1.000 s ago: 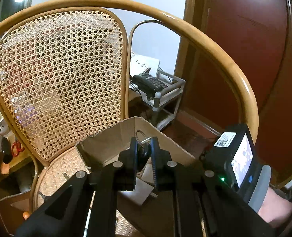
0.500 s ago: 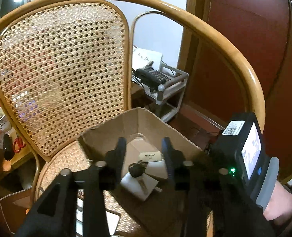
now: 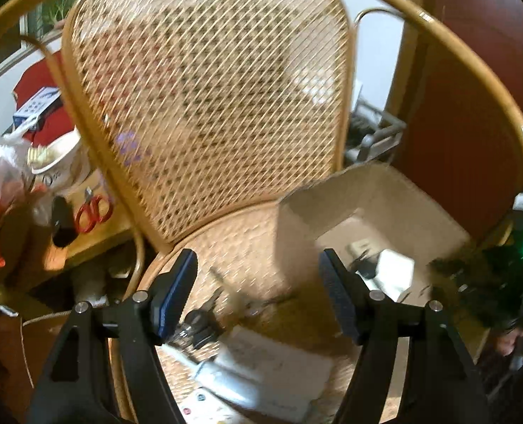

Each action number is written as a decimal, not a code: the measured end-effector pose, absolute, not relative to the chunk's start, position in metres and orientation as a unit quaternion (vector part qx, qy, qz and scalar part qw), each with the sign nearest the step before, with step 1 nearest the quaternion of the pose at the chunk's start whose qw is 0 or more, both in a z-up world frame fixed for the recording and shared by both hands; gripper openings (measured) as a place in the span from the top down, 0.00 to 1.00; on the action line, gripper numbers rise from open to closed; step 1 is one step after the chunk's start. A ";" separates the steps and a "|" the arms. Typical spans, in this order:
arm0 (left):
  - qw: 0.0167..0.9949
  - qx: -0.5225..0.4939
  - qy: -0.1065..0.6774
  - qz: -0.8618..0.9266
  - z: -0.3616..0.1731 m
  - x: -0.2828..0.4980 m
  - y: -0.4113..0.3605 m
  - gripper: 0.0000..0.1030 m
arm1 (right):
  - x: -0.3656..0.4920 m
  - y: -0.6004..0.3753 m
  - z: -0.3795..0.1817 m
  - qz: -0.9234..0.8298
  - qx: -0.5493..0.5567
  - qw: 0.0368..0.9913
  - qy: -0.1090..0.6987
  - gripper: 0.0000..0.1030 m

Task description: Organize rigid objects

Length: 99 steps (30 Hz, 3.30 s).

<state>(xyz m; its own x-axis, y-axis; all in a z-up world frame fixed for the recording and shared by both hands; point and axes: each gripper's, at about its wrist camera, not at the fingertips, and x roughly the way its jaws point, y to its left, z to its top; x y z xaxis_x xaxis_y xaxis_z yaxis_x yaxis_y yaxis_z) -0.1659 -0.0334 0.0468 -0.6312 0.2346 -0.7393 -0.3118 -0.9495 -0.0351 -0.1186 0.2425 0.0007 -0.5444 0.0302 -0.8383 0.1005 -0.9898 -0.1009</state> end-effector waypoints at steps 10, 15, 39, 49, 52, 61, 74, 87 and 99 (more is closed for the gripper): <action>0.171 -0.497 0.092 0.846 -0.036 -0.180 -0.029 0.32 | -0.119 0.242 0.001 -0.876 0.477 0.021 0.068 0.91; 0.172 -0.517 0.097 0.833 -0.058 -0.184 -0.022 0.37 | -0.119 0.243 0.000 -0.876 0.477 0.020 0.068 0.91; 0.155 -0.460 0.069 0.872 -0.022 -0.183 -0.027 0.99 | -0.118 0.243 0.000 -0.875 0.478 0.021 0.068 0.91; 0.152 -0.424 0.054 0.891 0.015 -0.179 -0.027 0.99 | -0.118 0.244 -0.001 -0.875 0.479 0.020 0.069 0.91; 0.153 -0.410 0.043 0.898 0.030 -0.175 -0.024 0.99 | -0.118 0.244 0.000 -0.875 0.478 0.021 0.069 0.91; 0.134 -0.363 0.028 0.922 0.071 -0.165 -0.011 0.99 | -0.118 0.244 0.000 -0.875 0.478 0.021 0.069 0.91; 0.192 -0.276 0.001 0.942 0.132 -0.122 0.036 0.99 | -0.119 0.243 0.000 -0.875 0.478 0.020 0.069 0.91; 0.251 -0.351 0.032 0.901 0.078 -0.117 0.101 0.99 | -0.119 0.243 0.000 -0.875 0.479 0.021 0.069 0.91; 0.247 -0.352 0.034 0.902 0.078 -0.120 0.093 0.99 | -0.119 0.243 0.000 -0.875 0.479 0.021 0.069 0.91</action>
<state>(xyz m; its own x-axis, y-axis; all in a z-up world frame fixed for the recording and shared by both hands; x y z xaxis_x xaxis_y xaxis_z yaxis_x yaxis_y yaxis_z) -0.1201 0.0933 0.0776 -0.6297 0.4228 -0.6517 -0.4701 -0.8753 -0.1136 -0.1189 0.2428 0.0001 -0.5409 0.0301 -0.8406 0.1021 -0.9896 -0.1012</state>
